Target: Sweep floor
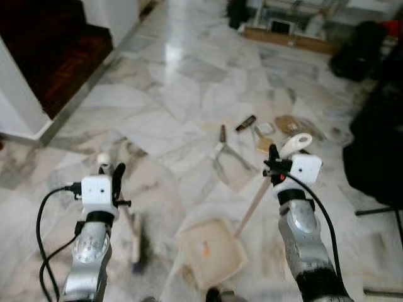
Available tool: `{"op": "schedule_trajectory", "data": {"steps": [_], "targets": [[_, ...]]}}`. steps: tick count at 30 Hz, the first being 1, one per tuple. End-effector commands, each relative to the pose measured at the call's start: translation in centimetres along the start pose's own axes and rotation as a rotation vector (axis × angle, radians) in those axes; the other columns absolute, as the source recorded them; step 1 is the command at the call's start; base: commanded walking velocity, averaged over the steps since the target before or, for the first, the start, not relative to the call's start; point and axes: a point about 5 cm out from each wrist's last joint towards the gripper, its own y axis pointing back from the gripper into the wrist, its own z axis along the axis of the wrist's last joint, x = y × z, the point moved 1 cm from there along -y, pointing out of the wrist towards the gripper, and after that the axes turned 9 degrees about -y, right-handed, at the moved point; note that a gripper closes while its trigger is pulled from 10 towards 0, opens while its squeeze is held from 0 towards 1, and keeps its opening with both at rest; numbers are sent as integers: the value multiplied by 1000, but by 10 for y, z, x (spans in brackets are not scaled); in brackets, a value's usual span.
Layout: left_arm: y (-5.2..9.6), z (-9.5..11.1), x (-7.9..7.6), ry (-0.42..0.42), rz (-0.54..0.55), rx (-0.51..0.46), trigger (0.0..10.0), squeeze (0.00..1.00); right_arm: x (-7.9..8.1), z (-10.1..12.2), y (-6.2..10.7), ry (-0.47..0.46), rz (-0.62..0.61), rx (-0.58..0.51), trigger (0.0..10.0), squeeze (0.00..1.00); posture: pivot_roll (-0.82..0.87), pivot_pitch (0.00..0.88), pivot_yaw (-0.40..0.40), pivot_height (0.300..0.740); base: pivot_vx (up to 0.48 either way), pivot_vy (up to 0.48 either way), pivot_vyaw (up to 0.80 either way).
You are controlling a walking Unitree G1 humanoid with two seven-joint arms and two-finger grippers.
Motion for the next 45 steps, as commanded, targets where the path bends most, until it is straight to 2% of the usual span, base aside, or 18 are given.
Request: {"op": "schedule_trajectory", "data": {"steps": [1,6,14,20,25,29,45], "targets": [[-1,4,-2,-7,-3,-26,10000,0,-3,7,-1,-27,-13,-34,10000,0,-9,166,-36,740,0,0,-788],[-1,4,-3,-2,-3,-24,10000,0,-3,8,-1,-29,-11,-35,10000,0,-11,163,-40,740,0,0,-788],[-1,4,-5,37,-7,-19,10000,0,-1,8,-1,-19,-1,-44,10000,0,-11,159,-42,740,0,0,0],[-2,3,-3,29,-2,-6,10000,0,3,7,-1,-22,7,-41,10000,0,-11,160,-40,740,0,0,0],[-2,1,-2,31,5,0,10000,0,6,9,-1,19,34,-53,10000,0,-11,160,-37,740,314,0,0],[-2,2,-2,32,4,-1,10000,0,7,11,0,14,38,-67,10000,0,-13,161,-36,740,356,0,528],[-2,2,0,28,7,-2,10000,0,4,9,-1,-10,19,-53,10000,0,-12,163,-39,740,392,0,0]]}}
